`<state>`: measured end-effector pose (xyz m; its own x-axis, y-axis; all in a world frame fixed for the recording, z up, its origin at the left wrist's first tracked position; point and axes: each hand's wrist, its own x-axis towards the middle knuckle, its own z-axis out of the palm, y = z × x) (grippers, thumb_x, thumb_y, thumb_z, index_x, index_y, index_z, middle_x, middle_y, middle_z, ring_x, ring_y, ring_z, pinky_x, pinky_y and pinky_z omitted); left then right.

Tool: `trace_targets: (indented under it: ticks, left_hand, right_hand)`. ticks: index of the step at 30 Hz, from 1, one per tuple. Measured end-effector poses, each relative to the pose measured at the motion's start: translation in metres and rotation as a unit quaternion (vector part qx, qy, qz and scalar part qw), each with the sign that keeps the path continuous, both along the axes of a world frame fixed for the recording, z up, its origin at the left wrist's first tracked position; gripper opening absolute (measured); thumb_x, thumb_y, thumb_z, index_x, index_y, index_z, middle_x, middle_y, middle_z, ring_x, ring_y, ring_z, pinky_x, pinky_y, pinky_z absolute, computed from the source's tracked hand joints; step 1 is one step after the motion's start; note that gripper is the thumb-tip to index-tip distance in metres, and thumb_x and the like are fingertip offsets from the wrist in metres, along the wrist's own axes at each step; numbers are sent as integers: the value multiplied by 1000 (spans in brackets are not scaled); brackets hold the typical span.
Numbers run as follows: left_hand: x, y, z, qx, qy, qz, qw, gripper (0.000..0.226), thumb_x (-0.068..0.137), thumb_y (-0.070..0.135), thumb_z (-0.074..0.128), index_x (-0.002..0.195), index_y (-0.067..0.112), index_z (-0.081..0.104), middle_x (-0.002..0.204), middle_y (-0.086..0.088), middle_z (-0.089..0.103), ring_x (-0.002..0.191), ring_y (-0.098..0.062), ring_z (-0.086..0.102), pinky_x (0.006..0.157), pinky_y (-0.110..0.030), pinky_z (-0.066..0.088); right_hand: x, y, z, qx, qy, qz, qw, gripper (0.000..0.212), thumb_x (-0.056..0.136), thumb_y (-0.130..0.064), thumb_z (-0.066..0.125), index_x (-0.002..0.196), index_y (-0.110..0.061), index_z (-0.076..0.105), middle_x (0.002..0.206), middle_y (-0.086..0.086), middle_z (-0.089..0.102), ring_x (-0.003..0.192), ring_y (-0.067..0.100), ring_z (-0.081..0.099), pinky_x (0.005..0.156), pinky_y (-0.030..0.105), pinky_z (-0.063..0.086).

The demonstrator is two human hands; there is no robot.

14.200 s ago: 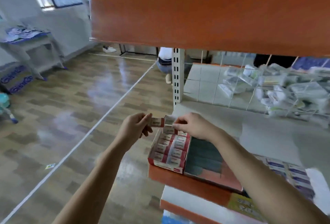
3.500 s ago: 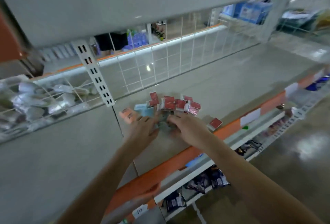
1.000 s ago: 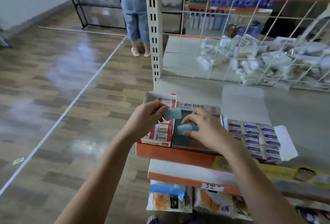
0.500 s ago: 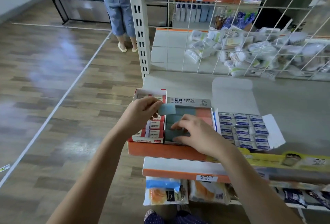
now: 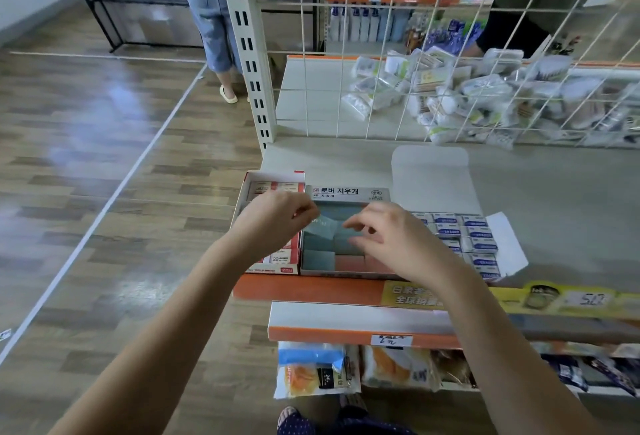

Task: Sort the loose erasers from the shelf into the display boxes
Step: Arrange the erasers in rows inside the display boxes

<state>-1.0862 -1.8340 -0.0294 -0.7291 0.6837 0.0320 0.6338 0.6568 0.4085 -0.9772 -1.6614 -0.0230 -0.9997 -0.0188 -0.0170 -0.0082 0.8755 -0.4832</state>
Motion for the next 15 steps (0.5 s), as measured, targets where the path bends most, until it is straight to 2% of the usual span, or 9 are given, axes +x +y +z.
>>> trace_targets:
  ticks: [4, 7, 15]
  left_hand:
    - [4, 7, -1, -83, 12, -19, 996, 24, 95, 35, 46, 104, 23, 66, 98, 3, 69, 88, -18, 61, 74, -32, 50]
    - [2, 6, 1, -115, 24, -40, 992, 26, 95, 36, 45, 108, 24, 64, 103, 3, 69, 92, -18, 63, 77, -36, 52]
    - [2, 9, 6, -160, 43, -76, 983, 19, 93, 30, 49, 100, 26, 67, 108, 8, 63, 101, -14, 56, 80, -34, 51]
  right_hand:
    - [3, 6, 3, 4, 10, -8, 1000, 31, 91, -34, 55, 120, -23, 60, 109, -5, 56, 100, 7, 49, 87, 20, 39]
    - [5, 5, 0, 3, 14, -4, 1000, 30, 91, -33, 55, 119, -22, 61, 108, -4, 57, 98, 6, 50, 84, 18, 38]
    - [5, 3, -2, -6, 9, -2, 1000, 28, 91, -32, 55, 117, -22, 61, 107, -4, 58, 98, 6, 51, 86, 21, 41]
